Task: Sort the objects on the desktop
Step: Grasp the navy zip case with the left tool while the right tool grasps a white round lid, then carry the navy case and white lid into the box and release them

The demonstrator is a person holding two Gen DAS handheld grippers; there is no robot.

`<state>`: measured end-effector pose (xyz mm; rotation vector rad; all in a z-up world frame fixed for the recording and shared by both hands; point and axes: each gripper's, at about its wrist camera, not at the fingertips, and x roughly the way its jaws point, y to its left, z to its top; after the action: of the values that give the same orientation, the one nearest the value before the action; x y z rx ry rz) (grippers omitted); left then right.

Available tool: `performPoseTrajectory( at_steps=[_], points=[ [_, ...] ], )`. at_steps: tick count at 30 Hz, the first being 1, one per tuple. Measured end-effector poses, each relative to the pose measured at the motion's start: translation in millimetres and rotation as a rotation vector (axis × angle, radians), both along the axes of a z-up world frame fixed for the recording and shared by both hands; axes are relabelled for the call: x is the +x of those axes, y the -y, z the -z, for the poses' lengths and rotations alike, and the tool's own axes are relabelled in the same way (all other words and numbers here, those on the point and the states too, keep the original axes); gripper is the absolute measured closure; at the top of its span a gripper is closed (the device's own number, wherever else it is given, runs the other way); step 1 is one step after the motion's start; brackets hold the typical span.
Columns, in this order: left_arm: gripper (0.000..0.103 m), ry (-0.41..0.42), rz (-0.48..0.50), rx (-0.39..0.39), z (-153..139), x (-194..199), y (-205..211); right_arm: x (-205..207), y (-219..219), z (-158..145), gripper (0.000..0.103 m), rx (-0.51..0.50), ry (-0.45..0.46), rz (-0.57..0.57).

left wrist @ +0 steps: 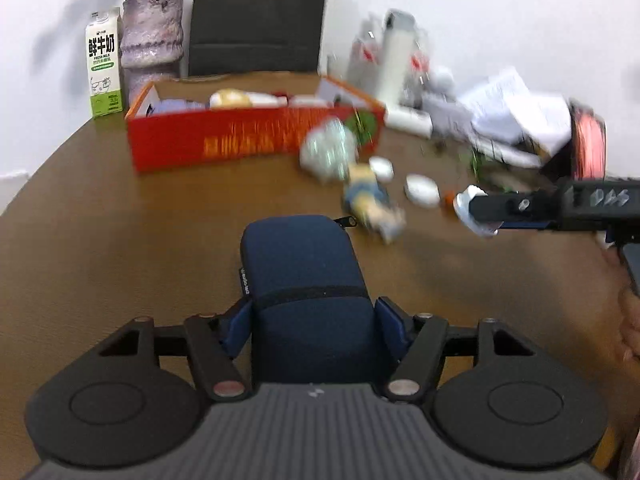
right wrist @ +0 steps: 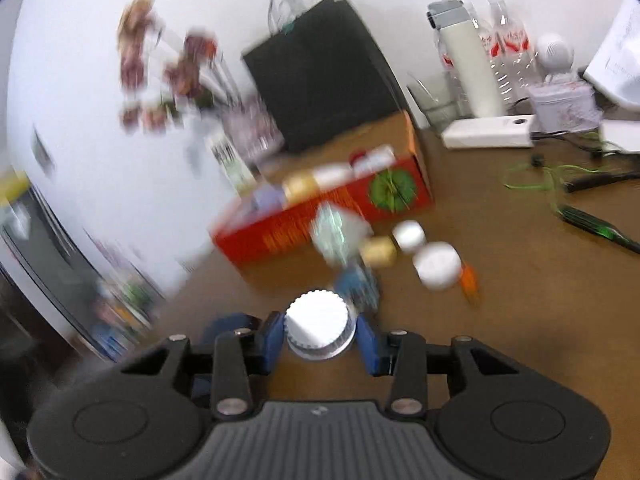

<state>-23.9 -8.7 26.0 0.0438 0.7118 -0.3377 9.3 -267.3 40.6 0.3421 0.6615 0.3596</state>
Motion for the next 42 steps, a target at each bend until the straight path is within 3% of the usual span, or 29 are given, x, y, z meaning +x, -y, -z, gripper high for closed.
performPoseTrajectory(
  at_steps=[2, 3, 6, 8, 10, 12, 13, 17, 21, 24, 26, 27, 29, 35, 39, 42],
  points=[
    [0.037, 0.016, 0.008, 0.046, 5.0, -27.6, 2.8, -26.2, -25.8, 8.3, 0.064, -0.184, -0.002, 0.010],
    [0.036, 0.009, 0.015, 0.057, 7.5, -38.6, 4.2, -34.9, -33.9, 12.6, 0.064, -0.221, -0.001, -0.004],
    [0.035, -0.003, 0.027, 0.051, 7.3, -62.0, 5.0, -56.7, -55.1, 25.3, 0.064, -0.222, -0.006, -0.064],
    [0.032, 0.006, 0.002, 0.057, 6.9, -70.5, 3.5, -66.8, -68.5, 28.9, 0.063, -0.298, 0.013, -0.061],
    [0.019, 0.041, -0.025, 0.068, 6.3, -72.3, 3.0, -75.1, -77.6, 32.4, 0.062, -0.342, 0.027, -0.068],
    [0.014, 0.091, -0.044, 0.062, 4.9, -74.1, 4.4, -78.6, -80.9, 35.5, 0.061, -0.339, 0.014, -0.081],
    [0.014, 0.096, -0.044, 0.062, 5.3, -71.3, 4.8, -80.9, -82.2, 35.0, 0.057, -0.344, 0.019, -0.082],
    [0.014, 0.073, -0.055, 0.094, 12.8, -62.1, 9.9, -91.5, -81.6, 36.6, 0.056, -0.368, 0.046, -0.054],
    [0.013, 0.102, -0.052, 0.154, 19.3, -66.2, 13.9, -93.5, -83.5, 36.7, 0.056, -0.406, 0.057, -0.068],
    [0.030, 0.093, -0.040, 0.112, 20.4, -66.8, 10.2, -91.0, -87.0, 38.3, 0.056, -0.411, 0.068, -0.065],
    [0.034, 0.088, -0.050, 0.091, 20.0, -64.6, 8.0, -87.9, -89.9, 40.3, 0.057, -0.406, 0.069, -0.075],
    [0.037, 0.087, -0.053, 0.076, 18.8, -63.6, 6.0, -86.8, -92.5, 40.5, 0.064, -0.416, 0.074, -0.072],
    [0.040, 0.072, -0.073, 0.028, 14.8, -59.8, -0.5, -83.0, -93.5, 39.3, 0.064, -0.401, 0.070, -0.069],
    [0.045, 0.084, -0.112, -0.101, -16.1, -25.9, -25.0, -58.3, -79.2, 8.0, 0.064, -0.259, 0.100, -0.041],
    [0.045, 0.105, -0.113, -0.188, -53.7, 32.7, -40.9, -13.9, -72.4, -28.3, 0.064, -0.244, 0.168, -0.047],
    [0.045, 0.161, -0.145, -0.174, -84.1, 91.8, -48.4, 38.8, -70.5, -60.0, 0.064, -0.267, 0.213, -0.020]
  ],
)
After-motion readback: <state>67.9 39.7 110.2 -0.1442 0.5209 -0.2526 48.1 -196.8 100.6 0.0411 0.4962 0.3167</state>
